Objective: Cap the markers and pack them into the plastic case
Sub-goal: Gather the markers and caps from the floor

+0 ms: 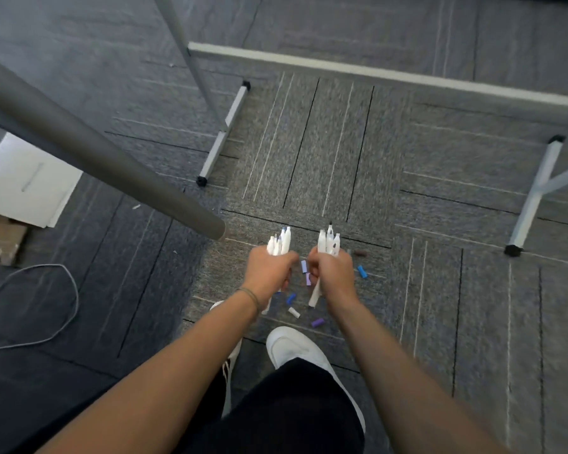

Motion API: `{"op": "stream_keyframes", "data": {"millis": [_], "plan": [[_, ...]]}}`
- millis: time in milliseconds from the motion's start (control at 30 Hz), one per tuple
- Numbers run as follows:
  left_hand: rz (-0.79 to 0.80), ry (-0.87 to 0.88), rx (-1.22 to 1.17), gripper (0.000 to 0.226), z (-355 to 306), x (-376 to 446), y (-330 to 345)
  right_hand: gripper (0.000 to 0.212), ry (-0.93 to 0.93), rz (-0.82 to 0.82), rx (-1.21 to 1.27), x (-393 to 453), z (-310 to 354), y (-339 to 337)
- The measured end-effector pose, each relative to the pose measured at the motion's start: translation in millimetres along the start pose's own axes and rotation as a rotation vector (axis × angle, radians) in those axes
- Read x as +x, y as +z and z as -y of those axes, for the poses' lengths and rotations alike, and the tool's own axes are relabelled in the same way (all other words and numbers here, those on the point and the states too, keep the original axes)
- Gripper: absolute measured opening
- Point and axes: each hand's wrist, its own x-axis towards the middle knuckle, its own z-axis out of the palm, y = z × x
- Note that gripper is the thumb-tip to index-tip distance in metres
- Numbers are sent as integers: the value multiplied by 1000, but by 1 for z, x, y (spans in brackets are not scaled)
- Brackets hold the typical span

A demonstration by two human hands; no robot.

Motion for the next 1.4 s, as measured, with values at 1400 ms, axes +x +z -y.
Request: {"op": "stream_keyframes", "data": {"millis": [1400], "plan": [[-722,807,-471,17,-187,-423,-425,29,-1008,503,-74,-527,335,213]]}}
